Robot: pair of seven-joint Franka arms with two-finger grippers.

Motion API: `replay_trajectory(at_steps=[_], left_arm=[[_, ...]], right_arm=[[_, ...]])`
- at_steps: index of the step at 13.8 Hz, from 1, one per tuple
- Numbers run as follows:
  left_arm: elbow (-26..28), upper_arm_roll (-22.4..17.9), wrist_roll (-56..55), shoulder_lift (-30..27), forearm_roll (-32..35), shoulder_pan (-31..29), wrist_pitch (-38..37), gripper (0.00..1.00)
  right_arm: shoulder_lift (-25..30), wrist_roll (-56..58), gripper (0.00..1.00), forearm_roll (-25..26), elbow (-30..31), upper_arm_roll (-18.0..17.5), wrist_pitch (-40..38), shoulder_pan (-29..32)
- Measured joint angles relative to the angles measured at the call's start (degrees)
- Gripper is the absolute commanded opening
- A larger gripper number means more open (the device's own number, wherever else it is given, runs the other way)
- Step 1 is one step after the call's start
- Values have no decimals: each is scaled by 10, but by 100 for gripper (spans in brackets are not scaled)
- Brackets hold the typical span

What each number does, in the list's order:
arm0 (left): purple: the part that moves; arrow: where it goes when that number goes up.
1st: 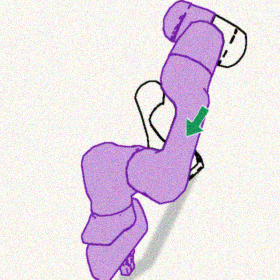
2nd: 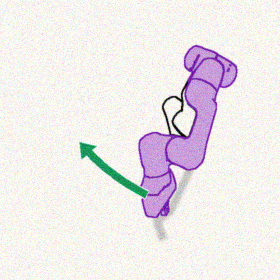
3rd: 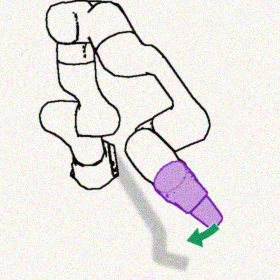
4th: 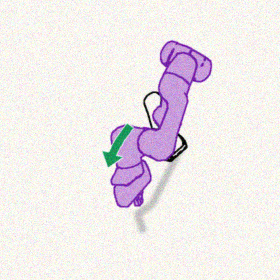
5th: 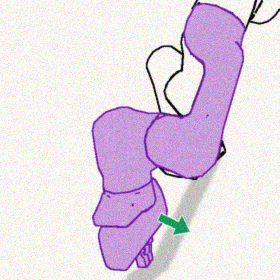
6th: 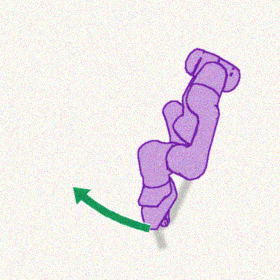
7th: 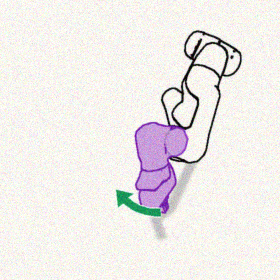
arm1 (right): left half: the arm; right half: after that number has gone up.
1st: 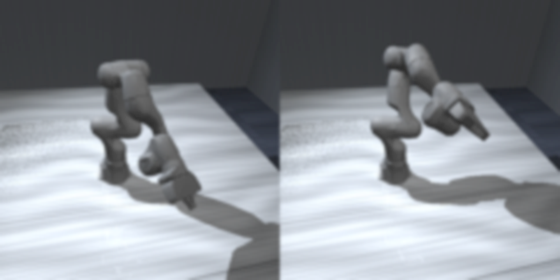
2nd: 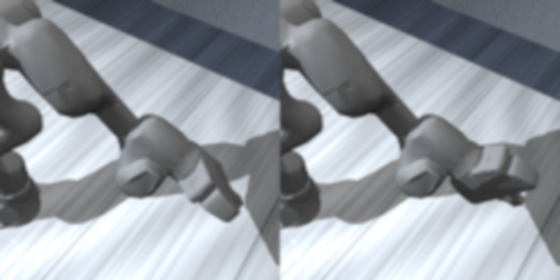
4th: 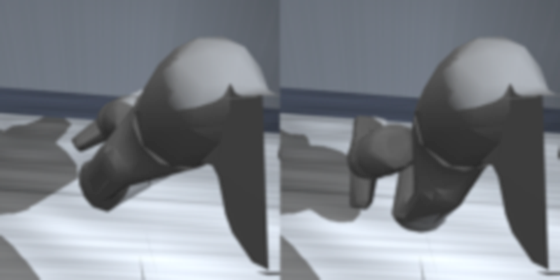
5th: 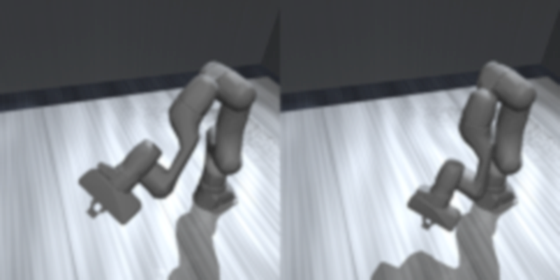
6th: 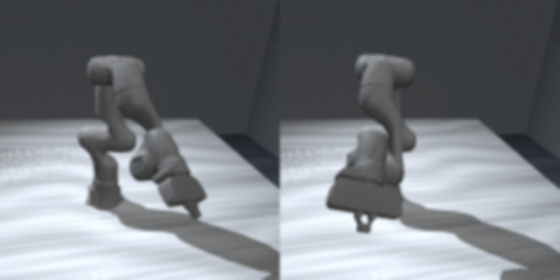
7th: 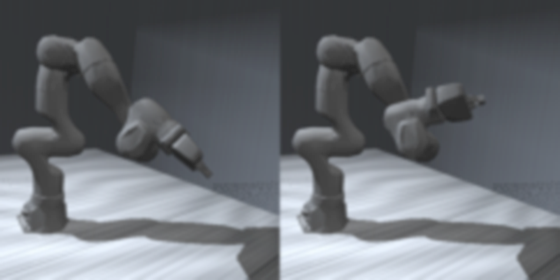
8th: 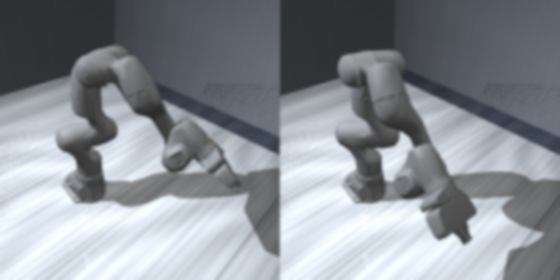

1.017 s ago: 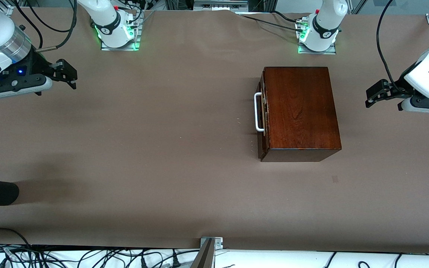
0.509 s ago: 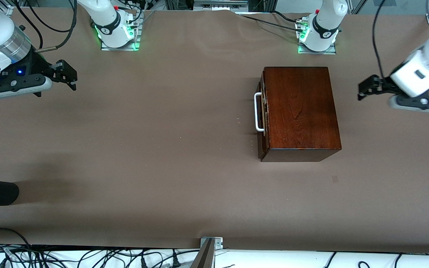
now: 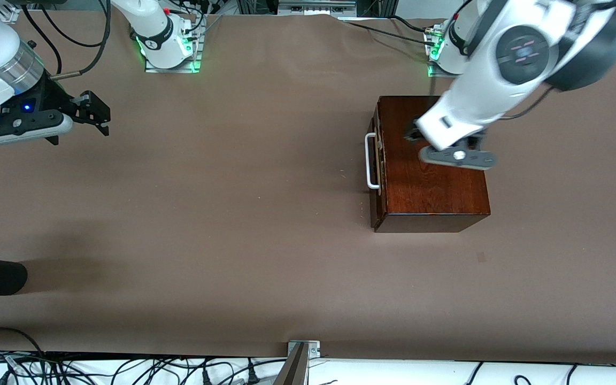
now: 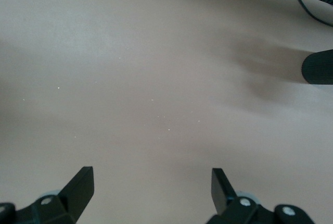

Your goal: Open drawer, take yellow block, close drawer

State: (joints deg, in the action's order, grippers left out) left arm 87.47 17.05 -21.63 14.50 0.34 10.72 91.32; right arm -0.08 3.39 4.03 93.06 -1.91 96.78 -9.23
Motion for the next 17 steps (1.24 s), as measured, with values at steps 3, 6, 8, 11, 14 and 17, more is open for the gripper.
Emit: replay_trajectory(at_steps=[3,6,8,11,14,17], left_arm=[[-24,1,-64,70,1,47,65,100],[-18,1,-92,113,38,76,85,100],[3,2,-126,122,53,93,109,100],[35,2,-172,123,80,115,137,100],[55,2,-188,123,87,123,154,100],[67,2,-203,122,94,132,158,100]], right_arm=[[-1,0,100,0,0,0,1,0],[-1,0,100,0,0,1,1,0],[-2,0,100,0,0,1,1,0],[-2,0,100,0,0,1,1,0],[-2,0,100,0,0,1,1,0],[-2,0,100,0,0,1,1,0]])
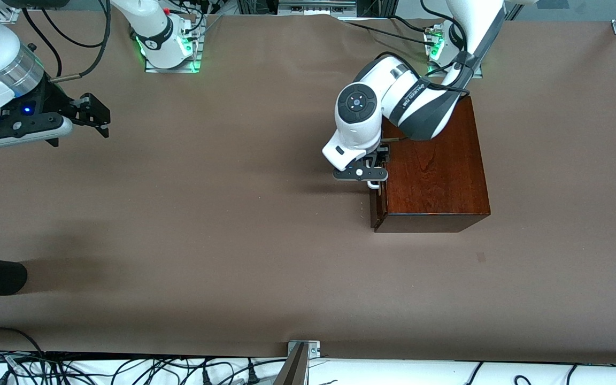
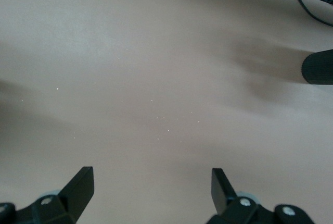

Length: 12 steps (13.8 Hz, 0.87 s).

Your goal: Open drawer, take yellow block, close drawer

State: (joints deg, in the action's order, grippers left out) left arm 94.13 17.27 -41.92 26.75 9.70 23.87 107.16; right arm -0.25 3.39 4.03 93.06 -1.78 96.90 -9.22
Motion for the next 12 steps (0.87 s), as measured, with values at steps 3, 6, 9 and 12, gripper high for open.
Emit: replay_trajectory(at_steps=[3,6,9,12], left_arm=[[18,0,-18,0,27,6,10,100],[31,0,-26,0,28,15,18,100],[45,0,-40,0,40,21,40,100],[52,0,-58,0,48,26,50,100]], right_arm=[[0,0,100,0,0,0,0,0],[0,0,100,0,0,0,0,0],[0,0,100,0,0,0,0,0],[0,0,100,0,0,0,0,0]])
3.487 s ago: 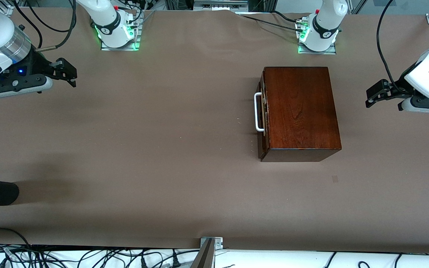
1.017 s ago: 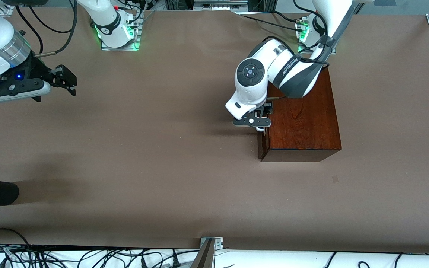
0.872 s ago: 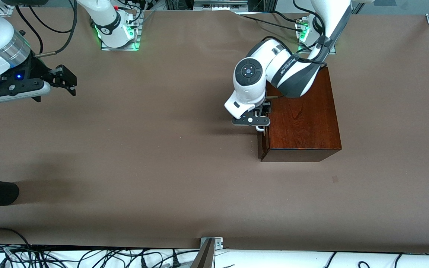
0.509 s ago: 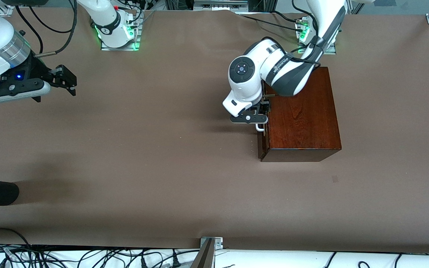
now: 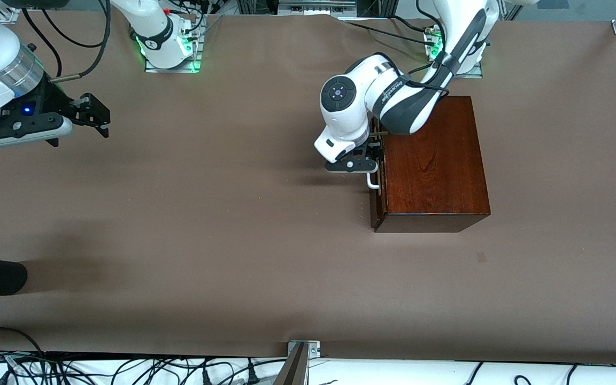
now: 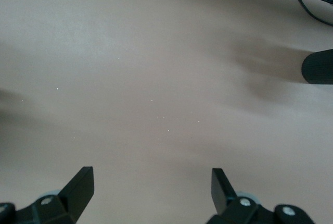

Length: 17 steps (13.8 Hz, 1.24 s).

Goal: Open drawer, take yellow block, close drawer
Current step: 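Pull the drawer open by its handle with the left gripper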

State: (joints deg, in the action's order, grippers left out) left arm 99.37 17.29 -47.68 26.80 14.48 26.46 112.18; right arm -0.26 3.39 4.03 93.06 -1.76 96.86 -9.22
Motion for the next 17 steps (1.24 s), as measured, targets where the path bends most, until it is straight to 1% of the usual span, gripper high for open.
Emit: replay_trajectory(at_steps=[3,8,12,14,17], left_arm=[[12,0,-5,7,4,0,16,100],[12,0,-18,15,10,5,33,100],[11,-3,-59,20,21,30,76,100],[0,-6,-76,28,25,38,80,100],[-42,-4,-101,53,24,56,89,100]], right_arm=[[0,0,100,0,0,0,0,0],[0,0,100,0,0,0,0,0],[0,0,100,0,0,0,0,0],[0,0,100,0,0,0,0,0],[0,0,100,0,0,0,0,0]])
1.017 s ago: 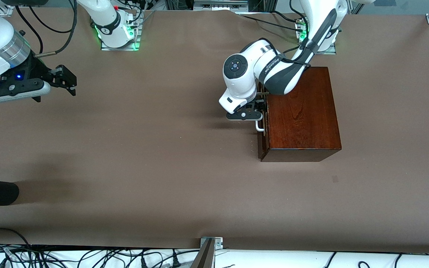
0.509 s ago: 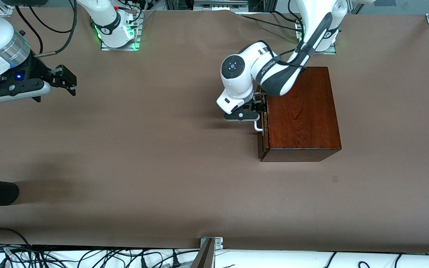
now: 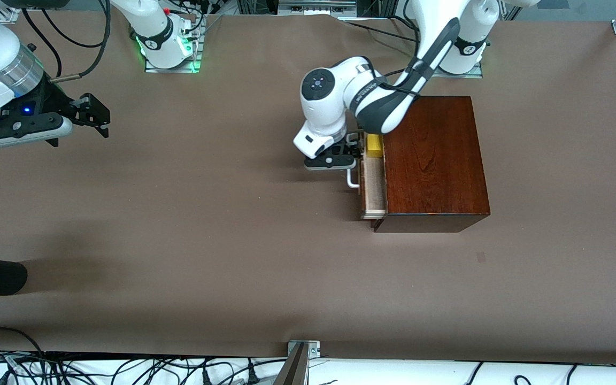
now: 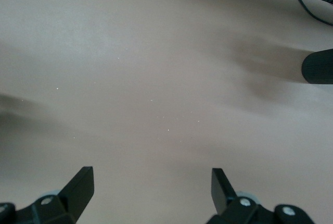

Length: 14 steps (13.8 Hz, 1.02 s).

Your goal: Open drawer, take yellow block, close drawer

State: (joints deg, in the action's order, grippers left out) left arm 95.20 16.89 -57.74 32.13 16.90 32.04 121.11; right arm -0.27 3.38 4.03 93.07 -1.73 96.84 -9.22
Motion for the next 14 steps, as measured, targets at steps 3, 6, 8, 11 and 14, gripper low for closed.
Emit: replay_trajectory(at_steps=[3,6,8,11,14], left_arm=[[-33,1,-8,24,0,10,4,100],[-42,1,-9,29,0,10,4,100],[-50,2,-9,29,-1,10,5,100],[-62,3,-9,18,-12,10,-8,100],[-75,5,-7,-15,-25,9,-55,100]], right_arm=[[0,0,100,0,0,0,0,0],[0,0,100,0,0,0,0,0],[0,0,100,0,0,0,0,0],[0,0,100,0,0,0,0,0],[-1,0,100,0,0,0,0,0]])
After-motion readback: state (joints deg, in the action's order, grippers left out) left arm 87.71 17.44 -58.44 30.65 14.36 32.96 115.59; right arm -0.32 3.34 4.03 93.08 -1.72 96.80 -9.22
